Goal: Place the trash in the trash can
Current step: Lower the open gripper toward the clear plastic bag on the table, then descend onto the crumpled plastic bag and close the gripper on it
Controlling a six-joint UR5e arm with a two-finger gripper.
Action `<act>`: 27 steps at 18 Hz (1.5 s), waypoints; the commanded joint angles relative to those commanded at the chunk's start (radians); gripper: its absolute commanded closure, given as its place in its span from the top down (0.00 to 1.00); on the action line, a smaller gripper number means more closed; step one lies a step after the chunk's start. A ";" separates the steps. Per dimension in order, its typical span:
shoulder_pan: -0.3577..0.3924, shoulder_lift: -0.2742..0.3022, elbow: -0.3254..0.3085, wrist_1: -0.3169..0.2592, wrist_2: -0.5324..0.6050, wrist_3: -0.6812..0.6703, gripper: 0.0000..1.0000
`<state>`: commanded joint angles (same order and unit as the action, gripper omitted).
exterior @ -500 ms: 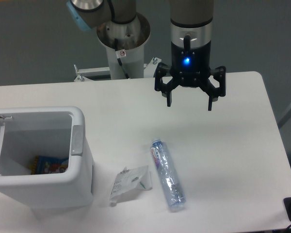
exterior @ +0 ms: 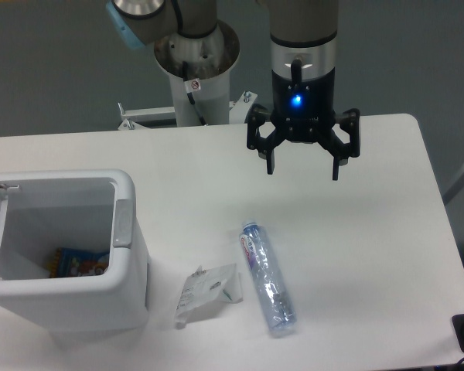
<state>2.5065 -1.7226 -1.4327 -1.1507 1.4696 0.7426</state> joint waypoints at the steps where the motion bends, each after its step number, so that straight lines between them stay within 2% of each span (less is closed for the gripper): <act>1: -0.002 -0.003 -0.024 0.032 -0.003 -0.026 1.00; 3: -0.003 0.005 -0.092 0.141 0.001 -0.035 1.00; 5: -0.008 0.006 -0.139 0.209 0.002 -0.057 1.00; 11: -0.060 -0.046 -0.199 0.221 0.002 -0.026 1.00; 15: -0.071 -0.069 -0.285 0.226 -0.002 0.242 1.00; 16: -0.072 -0.093 -0.291 0.226 -0.003 0.285 1.00; 18: -0.109 -0.161 -0.292 0.226 -0.008 0.288 1.00; 19: -0.124 -0.210 -0.279 0.252 -0.015 0.276 1.00; 20: -0.126 -0.244 -0.279 0.306 -0.040 0.255 1.00; 22: -0.126 -0.271 -0.284 0.345 -0.058 0.241 1.00; 27: -0.141 -0.316 -0.275 0.355 -0.077 0.196 1.00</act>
<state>2.3654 -2.0386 -1.7074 -0.7962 1.3929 0.9390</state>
